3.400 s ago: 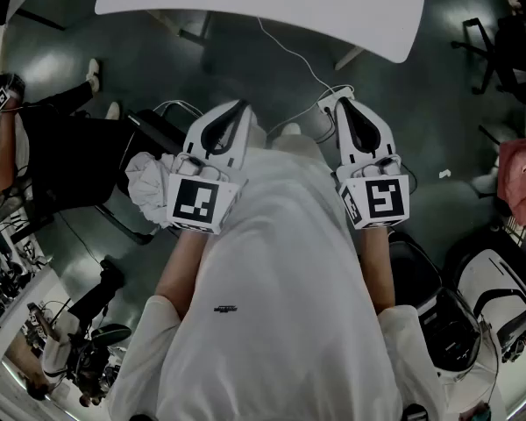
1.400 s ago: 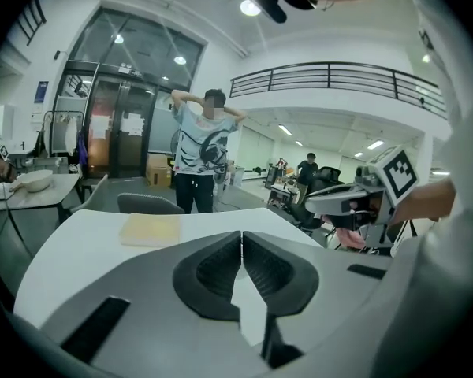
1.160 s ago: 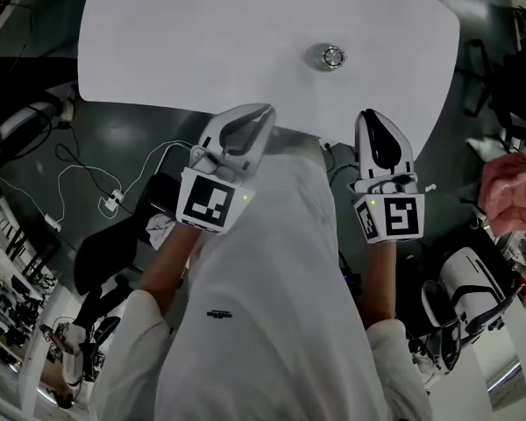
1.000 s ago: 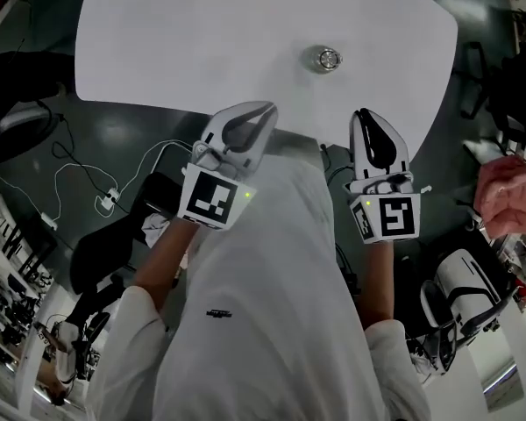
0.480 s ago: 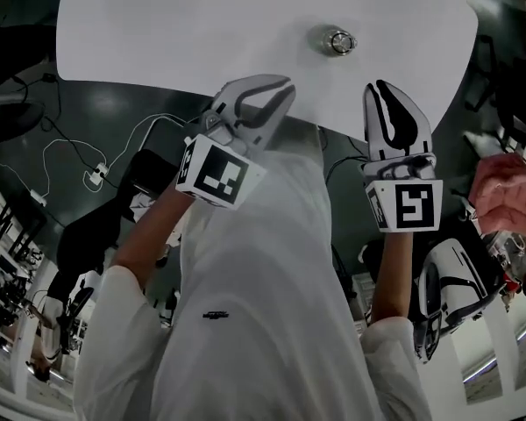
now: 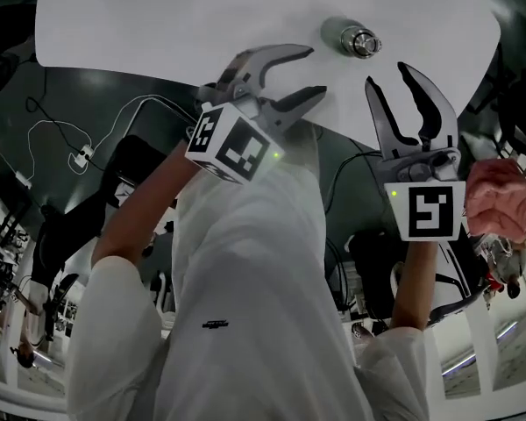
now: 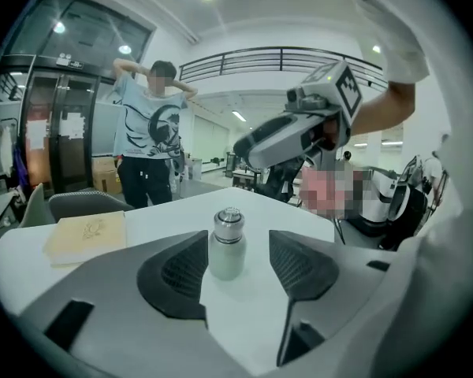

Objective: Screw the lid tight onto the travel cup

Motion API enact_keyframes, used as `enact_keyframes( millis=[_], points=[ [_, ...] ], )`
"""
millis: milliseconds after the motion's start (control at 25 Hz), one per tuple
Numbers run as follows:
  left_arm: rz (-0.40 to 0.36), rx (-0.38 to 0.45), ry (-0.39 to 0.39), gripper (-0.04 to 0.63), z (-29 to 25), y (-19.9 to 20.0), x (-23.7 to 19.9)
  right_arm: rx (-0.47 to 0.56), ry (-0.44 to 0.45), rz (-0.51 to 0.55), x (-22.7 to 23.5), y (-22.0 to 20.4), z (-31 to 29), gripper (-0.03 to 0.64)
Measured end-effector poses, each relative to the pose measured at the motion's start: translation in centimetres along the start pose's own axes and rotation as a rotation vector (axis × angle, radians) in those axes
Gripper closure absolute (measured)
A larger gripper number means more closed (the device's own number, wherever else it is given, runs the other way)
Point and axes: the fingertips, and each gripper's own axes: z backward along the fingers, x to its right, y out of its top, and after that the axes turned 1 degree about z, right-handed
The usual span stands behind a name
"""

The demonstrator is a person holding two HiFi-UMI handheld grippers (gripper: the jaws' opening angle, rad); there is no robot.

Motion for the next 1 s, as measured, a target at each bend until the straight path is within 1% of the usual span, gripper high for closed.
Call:
enact_keyframes(
  millis=[160,280,600,800,1000],
  points=[
    [0.009,0.02,-0.03,0.32,-1.3,-1.0,-0.5,-0.015,0.022,0.052,0.2,0.1,-1.1,0.463],
    [-0.001,0.021,-0.041,0.301,-2.6,-1.8,-0.9,-0.032,0.035,0.074,0.6,-0.6,-1.8,0.454],
    [-0.048,0.017,-0.054,0.284,-6.2,-4.0,-2.2,-0.105,0.084,0.138,0.7,-3.1,-3.7,0.433],
    [-0.099,0.014,-0.084,0.265,-8.1,-4.8,-2.2,-0.14,0.145,0.208,0.0,-4.3,-4.7,0.426],
    [-0.099,0.024,-0.108,0.262,-10.0,-5.5,-2.4,-0.159,0.218,0.301,-0.6,-5.1,-5.3,0.42]
  ],
)
